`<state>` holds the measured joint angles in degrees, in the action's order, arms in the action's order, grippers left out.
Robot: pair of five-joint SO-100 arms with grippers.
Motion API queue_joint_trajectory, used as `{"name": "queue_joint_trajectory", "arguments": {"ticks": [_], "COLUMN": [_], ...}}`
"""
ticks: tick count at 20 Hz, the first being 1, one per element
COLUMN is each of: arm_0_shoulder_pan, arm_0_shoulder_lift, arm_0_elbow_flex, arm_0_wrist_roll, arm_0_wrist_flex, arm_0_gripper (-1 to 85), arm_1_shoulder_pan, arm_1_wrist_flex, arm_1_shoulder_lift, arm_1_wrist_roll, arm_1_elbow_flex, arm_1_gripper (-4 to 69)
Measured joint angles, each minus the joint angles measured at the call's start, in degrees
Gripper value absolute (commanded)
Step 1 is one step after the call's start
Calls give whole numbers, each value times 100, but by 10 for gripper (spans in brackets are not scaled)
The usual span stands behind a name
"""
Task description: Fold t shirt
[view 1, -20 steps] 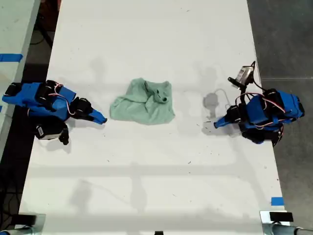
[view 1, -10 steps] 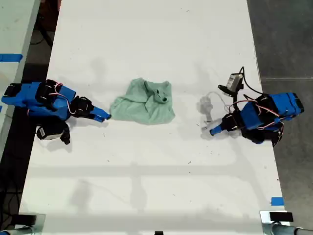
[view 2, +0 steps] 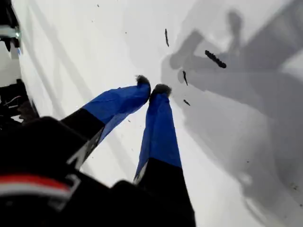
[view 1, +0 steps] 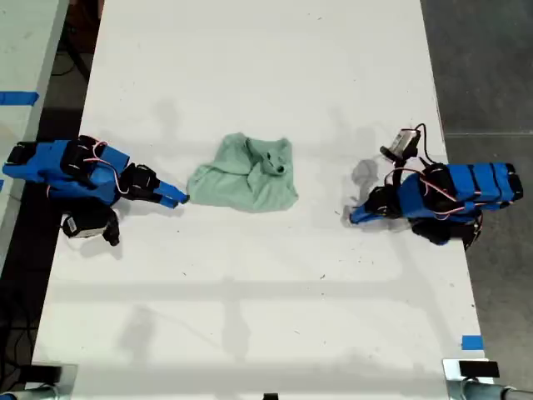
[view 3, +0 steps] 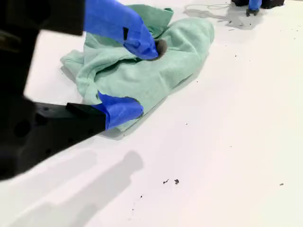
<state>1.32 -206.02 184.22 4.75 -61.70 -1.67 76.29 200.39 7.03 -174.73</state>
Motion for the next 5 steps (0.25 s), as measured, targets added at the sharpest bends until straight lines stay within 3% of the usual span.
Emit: {"name": "queue_joint_trajectory", "arguments": {"ticks": [5], "arm_0_shoulder_pan": [0], "arm_0_shoulder_lift": [0], "arm_0_elbow_flex": [0], "arm_0_wrist_roll": [0], "arm_0_wrist_flex": [0], "arm_0_gripper": [161], "arm_1_shoulder_pan": [149], "arm_1_wrist_flex": [9], "arm_1_shoulder_lift": [0], "arm_1_wrist_roll": [-1696], "arm_1_elbow_flex": [0], "arm_1_gripper": [40]}}
